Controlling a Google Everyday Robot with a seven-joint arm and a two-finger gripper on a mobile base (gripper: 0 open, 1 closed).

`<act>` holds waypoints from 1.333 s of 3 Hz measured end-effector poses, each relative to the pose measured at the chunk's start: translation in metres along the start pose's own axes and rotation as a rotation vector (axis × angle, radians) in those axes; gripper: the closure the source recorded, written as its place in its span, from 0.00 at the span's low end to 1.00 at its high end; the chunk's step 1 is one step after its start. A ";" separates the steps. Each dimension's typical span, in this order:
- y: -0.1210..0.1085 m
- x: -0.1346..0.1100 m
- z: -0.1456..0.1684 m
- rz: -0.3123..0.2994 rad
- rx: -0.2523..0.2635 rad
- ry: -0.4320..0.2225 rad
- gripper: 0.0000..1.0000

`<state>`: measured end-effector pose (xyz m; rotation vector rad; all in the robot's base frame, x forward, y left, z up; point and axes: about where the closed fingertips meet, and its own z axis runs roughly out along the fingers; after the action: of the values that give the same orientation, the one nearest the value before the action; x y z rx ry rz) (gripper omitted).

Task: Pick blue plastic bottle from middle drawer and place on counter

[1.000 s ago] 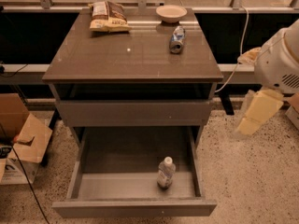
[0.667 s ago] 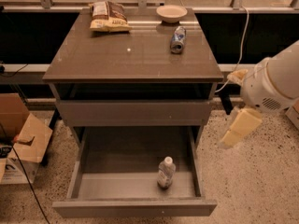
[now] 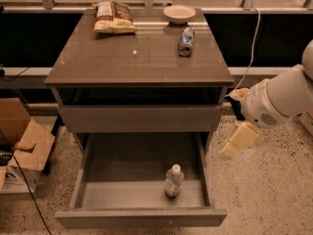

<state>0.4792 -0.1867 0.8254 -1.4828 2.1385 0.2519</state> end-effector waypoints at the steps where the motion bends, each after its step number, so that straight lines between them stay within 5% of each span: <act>1: 0.004 0.004 0.025 0.063 -0.001 0.025 0.00; 4: 0.030 0.026 0.144 0.166 -0.069 -0.059 0.00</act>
Offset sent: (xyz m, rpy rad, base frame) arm 0.0136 0.0313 -0.0808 0.0936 0.1091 -0.0897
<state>0.4896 -0.1348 0.6862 -1.3185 2.2274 0.4282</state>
